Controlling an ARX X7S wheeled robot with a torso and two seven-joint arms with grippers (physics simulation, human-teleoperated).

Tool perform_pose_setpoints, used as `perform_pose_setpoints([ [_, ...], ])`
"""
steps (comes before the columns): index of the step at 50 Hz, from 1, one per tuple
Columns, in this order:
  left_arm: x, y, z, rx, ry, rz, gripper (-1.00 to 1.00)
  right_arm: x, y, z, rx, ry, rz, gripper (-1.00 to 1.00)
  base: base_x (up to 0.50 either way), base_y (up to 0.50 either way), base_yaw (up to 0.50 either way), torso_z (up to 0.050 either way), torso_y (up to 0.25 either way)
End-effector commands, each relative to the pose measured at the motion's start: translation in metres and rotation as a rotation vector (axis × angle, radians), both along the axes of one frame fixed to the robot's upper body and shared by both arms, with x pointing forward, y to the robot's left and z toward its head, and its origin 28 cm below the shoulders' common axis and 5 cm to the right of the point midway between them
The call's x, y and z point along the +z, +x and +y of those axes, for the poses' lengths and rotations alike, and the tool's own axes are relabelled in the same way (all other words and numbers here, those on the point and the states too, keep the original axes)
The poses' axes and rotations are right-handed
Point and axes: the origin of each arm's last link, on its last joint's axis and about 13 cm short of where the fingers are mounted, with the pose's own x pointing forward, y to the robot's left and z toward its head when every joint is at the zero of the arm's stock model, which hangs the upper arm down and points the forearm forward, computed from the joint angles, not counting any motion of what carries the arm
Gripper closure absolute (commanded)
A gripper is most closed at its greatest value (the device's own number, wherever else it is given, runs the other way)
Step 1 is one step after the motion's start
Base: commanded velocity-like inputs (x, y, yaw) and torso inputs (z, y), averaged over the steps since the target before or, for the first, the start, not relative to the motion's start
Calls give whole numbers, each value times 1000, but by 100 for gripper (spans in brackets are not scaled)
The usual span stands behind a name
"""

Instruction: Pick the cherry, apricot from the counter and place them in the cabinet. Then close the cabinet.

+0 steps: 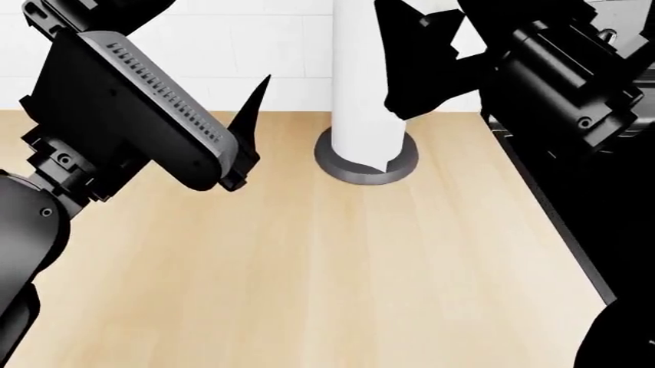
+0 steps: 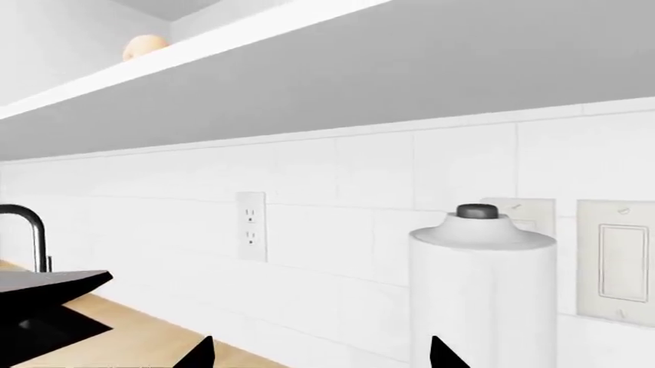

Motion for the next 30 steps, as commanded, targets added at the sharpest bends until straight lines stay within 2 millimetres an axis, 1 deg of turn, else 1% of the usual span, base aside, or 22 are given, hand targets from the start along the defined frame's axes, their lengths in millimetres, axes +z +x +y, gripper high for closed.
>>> perform_pose_setpoints([
  [1, 0, -1, 1, 4, 0, 0, -100, 1, 0, 1, 10, -9, -3, -100, 0, 0, 0, 0, 0],
  [15, 1, -1, 2, 8, 0, -6, -100, 3, 2, 0, 10, -14, 2, -100, 0, 0, 0, 0, 0],
  [27, 2, -1, 2, 7, -1, -10, -100, 0, 1, 0, 14, -14, 10, -100, 1, -89, 0, 0, 0],
  [30, 2, 0, 2, 7, 1, -9, -100, -3, 2, 1, 19, -31, 30, -100, 0, -5, 0, 0, 0],
])
